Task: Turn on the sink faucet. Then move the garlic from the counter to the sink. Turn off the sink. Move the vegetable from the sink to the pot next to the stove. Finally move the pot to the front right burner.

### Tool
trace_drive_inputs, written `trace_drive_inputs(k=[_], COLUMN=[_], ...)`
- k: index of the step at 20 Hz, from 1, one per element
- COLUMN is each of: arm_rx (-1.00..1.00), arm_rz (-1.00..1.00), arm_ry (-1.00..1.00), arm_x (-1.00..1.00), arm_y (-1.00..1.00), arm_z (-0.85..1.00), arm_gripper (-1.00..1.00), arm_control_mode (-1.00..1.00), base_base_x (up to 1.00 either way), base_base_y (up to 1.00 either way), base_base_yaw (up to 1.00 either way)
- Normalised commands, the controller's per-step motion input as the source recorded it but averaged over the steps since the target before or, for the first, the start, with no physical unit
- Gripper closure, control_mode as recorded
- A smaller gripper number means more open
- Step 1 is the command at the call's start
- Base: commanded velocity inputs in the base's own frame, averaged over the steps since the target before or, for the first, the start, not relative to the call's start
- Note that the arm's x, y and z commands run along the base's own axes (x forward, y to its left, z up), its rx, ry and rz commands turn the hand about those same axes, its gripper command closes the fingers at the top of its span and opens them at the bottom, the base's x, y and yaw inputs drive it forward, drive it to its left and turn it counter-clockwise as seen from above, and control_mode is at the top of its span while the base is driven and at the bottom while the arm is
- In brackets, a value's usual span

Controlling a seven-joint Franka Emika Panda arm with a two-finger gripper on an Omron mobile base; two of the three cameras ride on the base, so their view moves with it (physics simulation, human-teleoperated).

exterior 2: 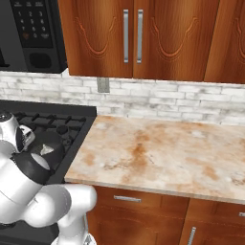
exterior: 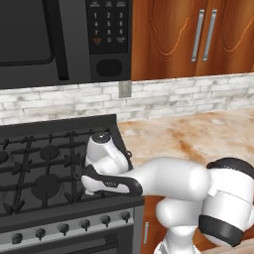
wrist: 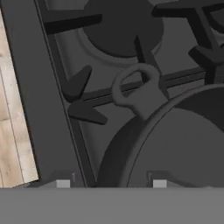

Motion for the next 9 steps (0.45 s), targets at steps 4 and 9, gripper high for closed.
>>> trace_drive_inputs(k=[4, 9], arm_rx=[-0.02, -0.03], arm_rz=[0.02, 0.01], arm_ry=[0.0, 0.0], arm_x=[-0.12, -0.43], arm_y=[0.0, 0.03], arm_z=[0.47, 0.53], arm_gripper=[-1.0, -1.0], arm_control_mode=[-1.0, -1.0], base_base_x=[0.0, 0.0], base_base_y=[0.0, 0.0], base_base_yaw=[0.0, 0.0])
